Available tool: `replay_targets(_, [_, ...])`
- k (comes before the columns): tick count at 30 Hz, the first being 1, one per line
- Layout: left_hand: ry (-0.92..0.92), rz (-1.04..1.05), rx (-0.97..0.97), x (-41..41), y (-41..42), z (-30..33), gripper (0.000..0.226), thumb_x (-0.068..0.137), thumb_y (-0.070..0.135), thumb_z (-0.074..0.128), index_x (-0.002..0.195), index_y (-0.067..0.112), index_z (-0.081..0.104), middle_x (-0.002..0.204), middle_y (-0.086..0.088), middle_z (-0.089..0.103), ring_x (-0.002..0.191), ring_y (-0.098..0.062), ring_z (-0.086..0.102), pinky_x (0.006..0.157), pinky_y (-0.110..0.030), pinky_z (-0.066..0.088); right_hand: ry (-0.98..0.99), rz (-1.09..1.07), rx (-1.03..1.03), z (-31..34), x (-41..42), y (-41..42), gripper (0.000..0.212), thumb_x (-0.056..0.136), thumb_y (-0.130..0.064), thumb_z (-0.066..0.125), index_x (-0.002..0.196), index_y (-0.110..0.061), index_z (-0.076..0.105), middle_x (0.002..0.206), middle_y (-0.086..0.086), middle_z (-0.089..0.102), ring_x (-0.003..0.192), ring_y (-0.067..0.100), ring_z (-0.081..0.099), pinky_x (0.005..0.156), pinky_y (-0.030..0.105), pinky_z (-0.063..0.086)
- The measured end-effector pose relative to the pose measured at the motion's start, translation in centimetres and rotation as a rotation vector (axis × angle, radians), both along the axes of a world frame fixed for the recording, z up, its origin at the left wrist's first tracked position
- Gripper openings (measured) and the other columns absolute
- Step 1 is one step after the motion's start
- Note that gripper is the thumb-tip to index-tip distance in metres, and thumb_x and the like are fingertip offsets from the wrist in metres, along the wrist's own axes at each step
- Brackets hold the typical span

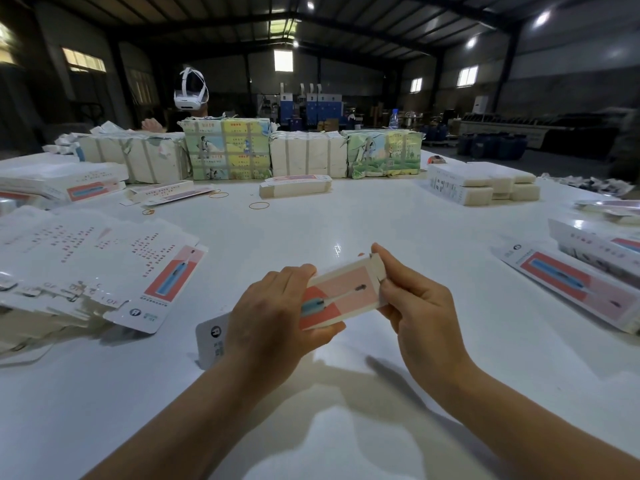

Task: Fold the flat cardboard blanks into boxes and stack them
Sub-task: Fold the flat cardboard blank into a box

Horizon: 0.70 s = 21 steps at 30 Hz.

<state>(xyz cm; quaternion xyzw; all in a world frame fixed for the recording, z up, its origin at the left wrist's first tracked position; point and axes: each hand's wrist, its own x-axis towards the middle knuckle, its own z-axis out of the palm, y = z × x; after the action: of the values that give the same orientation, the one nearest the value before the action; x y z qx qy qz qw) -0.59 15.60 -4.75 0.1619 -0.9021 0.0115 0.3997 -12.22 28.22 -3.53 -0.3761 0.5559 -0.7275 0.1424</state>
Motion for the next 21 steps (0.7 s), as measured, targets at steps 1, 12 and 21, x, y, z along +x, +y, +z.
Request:
replay_targets(1, [0.006,0.003,-0.01,0.0,0.0,0.0,0.067,0.061,0.053,0.066,0.108,0.005,0.063,0.091,-0.01,0.07,0.063,-0.021,0.065,0.058,-0.03,0.053,-0.005,0.0,0.0,0.0,0.0,0.0,0.055,0.097,0.001,0.039,0.093,-0.045,0.068,0.099,-0.021,0.071,0.101,0.003,0.064,0.086,0.02,0.053])
replay_targets(12, [0.027,0.002,-0.059,-0.3,0.1,0.1,0.068,0.061,0.05,0.067,0.105,-0.001,0.064,0.09,-0.014,0.069,0.065,-0.025,0.066,0.06,-0.032,0.055,0.226,-0.053,0.03,0.4,0.9,0.5,0.038,0.098,-0.013,0.041,0.111,-0.048,0.051,0.113,-0.031,0.061,0.108,-0.01,0.055,0.088,0.009,0.045])
replay_targets(21, [0.034,0.031,-0.071,0.1,0.7,0.5,0.067,0.06,0.048,0.066,0.102,-0.004,0.066,0.086,-0.016,0.069,0.062,-0.027,0.067,0.058,-0.035,0.056,0.623,-0.198,0.139,-0.3,1.7,0.5,0.044,0.096,-0.013,0.038,0.136,-0.03,0.03,0.133,-0.024,0.037,0.128,-0.004,0.035,0.105,0.009,0.033])
